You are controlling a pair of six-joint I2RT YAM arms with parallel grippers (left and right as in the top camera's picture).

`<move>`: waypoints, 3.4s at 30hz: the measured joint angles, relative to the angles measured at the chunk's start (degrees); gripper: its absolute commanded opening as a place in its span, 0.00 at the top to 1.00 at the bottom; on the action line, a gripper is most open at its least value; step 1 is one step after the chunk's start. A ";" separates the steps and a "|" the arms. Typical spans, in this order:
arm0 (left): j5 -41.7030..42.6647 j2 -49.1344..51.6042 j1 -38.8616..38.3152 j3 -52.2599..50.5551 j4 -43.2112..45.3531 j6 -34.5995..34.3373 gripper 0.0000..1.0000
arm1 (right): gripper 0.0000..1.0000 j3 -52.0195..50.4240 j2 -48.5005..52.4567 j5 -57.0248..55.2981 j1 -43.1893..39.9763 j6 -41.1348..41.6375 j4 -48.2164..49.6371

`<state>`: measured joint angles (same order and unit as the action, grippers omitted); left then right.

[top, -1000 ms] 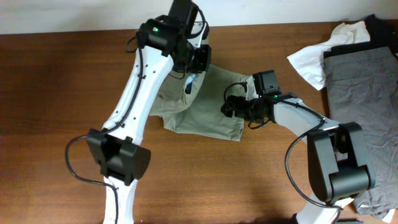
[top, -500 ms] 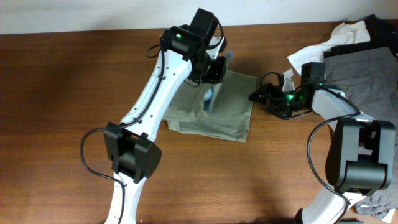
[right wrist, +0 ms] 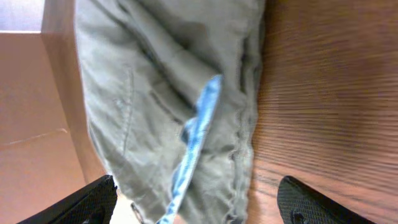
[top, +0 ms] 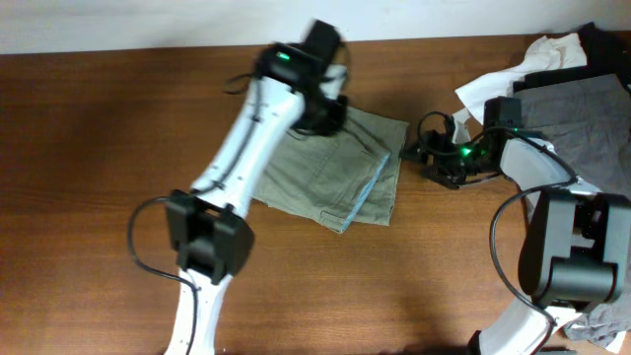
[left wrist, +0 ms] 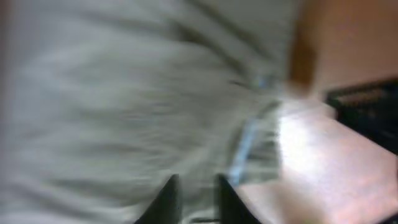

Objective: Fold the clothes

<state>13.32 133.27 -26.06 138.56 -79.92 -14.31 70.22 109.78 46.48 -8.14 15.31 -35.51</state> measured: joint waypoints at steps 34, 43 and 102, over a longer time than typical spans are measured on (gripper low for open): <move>-3.32 0.35 15.65 0.00 -4.94 -0.02 0.35 | 0.43 0.68 3.08 -17.11 22.82 19.56 4.09; -3.32 0.35 15.65 0.00 -4.94 -0.02 0.35 | 0.96 0.68 3.76 -21.16 24.98 20.11 6.23; -8.24 0.35 30.14 0.00 -8.79 0.15 0.34 | 0.96 57.92 0.26 -24.13 24.55 -0.13 -34.01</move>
<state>5.08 133.62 4.08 138.56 -88.71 -14.15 128.14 110.04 22.35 16.40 15.18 -69.52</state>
